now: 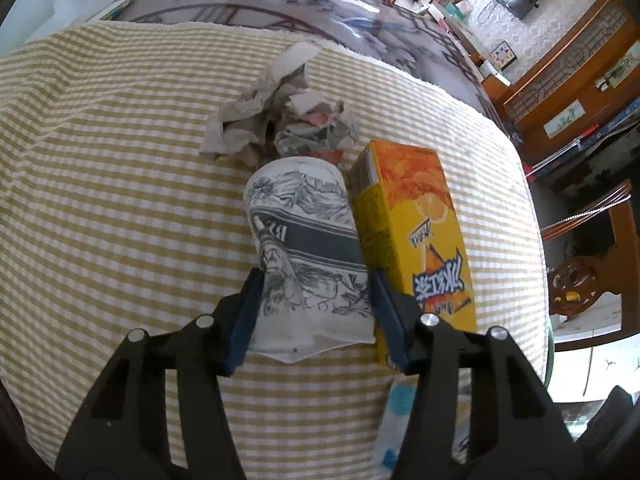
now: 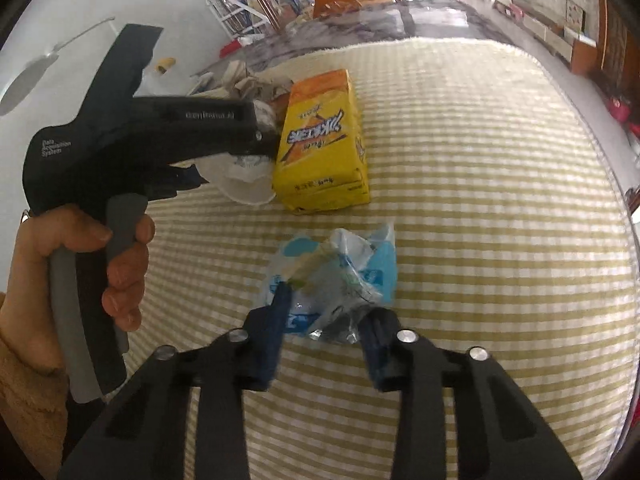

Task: Collect trash
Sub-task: 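Grasp the grey-patterned paper cup with the left tool while the right tool grasps a blue-white wrapper, then carry the paper cup and blue-white wrapper to the red bin and release both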

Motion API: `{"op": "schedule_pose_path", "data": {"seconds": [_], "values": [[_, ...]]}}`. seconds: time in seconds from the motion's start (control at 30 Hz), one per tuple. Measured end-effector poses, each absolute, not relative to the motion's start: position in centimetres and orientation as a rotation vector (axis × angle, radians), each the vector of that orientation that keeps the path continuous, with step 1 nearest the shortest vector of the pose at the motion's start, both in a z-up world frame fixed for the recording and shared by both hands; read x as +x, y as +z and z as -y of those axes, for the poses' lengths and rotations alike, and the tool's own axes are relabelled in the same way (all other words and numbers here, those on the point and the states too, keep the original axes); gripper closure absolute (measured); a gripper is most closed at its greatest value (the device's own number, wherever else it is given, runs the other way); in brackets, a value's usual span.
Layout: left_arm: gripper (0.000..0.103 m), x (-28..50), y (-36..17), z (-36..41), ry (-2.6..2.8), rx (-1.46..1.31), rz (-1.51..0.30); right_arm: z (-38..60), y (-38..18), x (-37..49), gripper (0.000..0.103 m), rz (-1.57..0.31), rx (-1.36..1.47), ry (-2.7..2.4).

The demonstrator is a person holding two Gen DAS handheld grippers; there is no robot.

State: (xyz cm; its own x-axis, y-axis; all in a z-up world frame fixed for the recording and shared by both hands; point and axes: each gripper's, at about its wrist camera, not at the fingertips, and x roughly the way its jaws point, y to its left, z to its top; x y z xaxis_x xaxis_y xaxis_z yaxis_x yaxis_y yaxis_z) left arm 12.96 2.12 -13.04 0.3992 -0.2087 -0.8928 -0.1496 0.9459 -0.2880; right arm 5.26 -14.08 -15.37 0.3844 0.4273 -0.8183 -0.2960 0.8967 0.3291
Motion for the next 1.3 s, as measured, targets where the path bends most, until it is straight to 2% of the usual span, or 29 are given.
{"op": "schedule_pose_path", "data": {"seconds": [0.33,0.7,1.3], "values": [[0.051,10.5,-11.4,-5.1,-0.033,-0.560,-1.123,18.5,-13.4,5.1,0.073,-0.990,0.277,0.385],[0.051,7.1,-6.4,-0.2,-0.122,-0.338,-0.954,22.3,-12.0,4.8,0.073,-0.925,0.419,0.322],[0.051,5.6,-6.4,3.6,-0.199,-0.229,-0.938,25.0,-11.3,4.0,0.073,-0.891,0.483,0.272]]}}
